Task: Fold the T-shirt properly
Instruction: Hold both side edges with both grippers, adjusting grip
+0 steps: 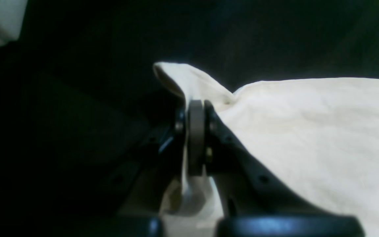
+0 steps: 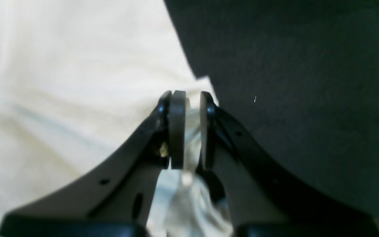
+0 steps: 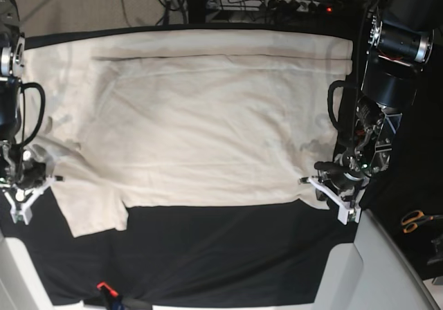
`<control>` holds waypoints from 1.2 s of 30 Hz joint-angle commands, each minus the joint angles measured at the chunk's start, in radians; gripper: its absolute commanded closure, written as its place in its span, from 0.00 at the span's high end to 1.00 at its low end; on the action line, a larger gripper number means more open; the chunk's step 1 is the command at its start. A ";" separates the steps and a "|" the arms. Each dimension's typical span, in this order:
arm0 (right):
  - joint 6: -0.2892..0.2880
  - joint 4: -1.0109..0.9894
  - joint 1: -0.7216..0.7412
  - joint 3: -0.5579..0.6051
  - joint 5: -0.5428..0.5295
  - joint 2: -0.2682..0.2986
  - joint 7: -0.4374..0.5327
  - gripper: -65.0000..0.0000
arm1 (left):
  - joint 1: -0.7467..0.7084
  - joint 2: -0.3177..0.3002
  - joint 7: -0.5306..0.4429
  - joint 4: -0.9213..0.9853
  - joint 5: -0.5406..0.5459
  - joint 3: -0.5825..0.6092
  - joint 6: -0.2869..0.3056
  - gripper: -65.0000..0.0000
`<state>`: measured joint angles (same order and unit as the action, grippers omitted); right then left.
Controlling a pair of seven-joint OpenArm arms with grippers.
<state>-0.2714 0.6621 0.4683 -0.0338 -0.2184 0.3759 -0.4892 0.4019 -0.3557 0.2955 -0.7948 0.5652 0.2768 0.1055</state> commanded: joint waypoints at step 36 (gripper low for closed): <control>0.143 -0.087 0.059 0.002 -0.003 0.005 -0.049 0.44 | 0.024 -0.015 0.001 -0.013 0.003 -0.001 0.006 0.00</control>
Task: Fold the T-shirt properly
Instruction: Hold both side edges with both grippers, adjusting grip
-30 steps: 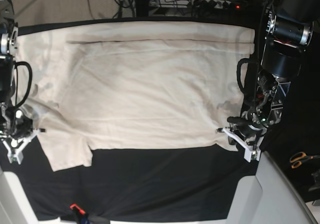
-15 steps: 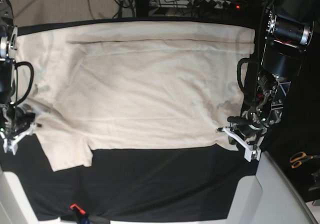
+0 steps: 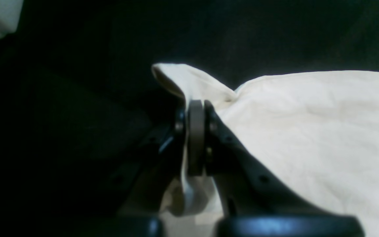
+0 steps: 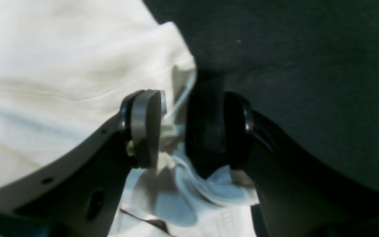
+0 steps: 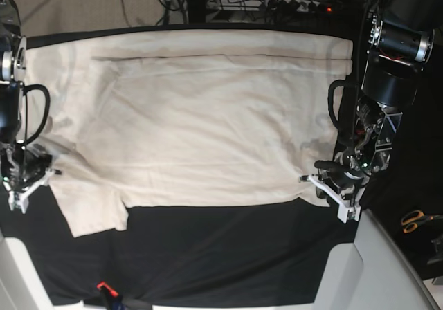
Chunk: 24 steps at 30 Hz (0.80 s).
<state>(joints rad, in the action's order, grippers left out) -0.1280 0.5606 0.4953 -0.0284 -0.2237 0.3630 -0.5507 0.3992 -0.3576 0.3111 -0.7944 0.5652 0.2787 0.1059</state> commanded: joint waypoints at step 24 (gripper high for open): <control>0.004 -0.021 0.062 0.091 0.000 0.023 0.021 0.44 | 0.027 -0.013 -0.016 -0.013 0.003 -0.003 0.005 0.00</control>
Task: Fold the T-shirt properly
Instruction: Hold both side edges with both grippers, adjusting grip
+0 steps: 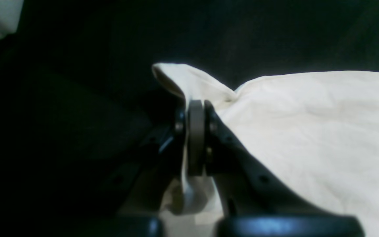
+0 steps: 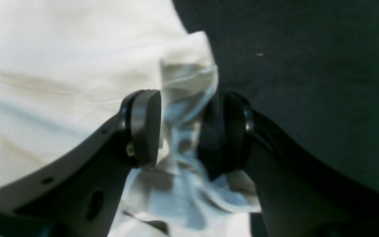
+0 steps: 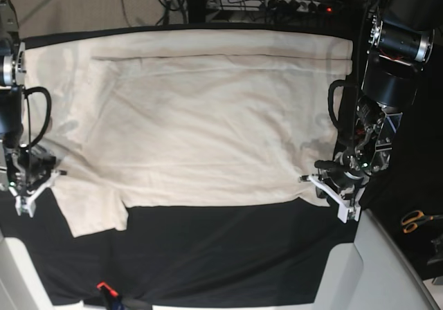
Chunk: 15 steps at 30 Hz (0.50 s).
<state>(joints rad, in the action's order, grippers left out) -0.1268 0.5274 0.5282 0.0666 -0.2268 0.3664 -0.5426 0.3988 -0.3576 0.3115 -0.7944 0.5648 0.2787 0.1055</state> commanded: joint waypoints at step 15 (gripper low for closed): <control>0.000 -0.106 0.034 -0.006 -0.001 0.016 0.075 0.43 | 0.027 -0.013 -0.016 -0.013 0.004 -0.003 0.006 0.00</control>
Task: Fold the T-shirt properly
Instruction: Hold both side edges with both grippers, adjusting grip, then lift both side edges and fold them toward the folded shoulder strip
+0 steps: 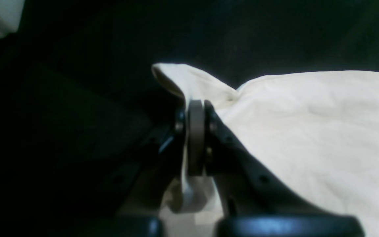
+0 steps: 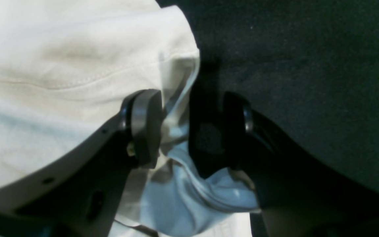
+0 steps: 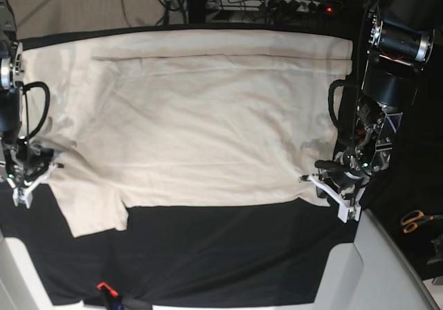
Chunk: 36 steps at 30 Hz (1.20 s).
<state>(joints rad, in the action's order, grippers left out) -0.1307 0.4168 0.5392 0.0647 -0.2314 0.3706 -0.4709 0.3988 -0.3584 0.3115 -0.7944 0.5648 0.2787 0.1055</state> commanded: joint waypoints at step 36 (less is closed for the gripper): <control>0.003 0.462 -0.110 -0.001 0.008 0.023 -0.179 0.02 | -0.114 -0.035 0.087 -0.302 0.005 -0.017 0.006 0.00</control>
<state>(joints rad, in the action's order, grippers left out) -0.1295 0.8600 0.4026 0.0708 -0.2241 0.3767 -0.6643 0.2604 -0.3809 0.4217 -1.0771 0.5621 0.2687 0.1040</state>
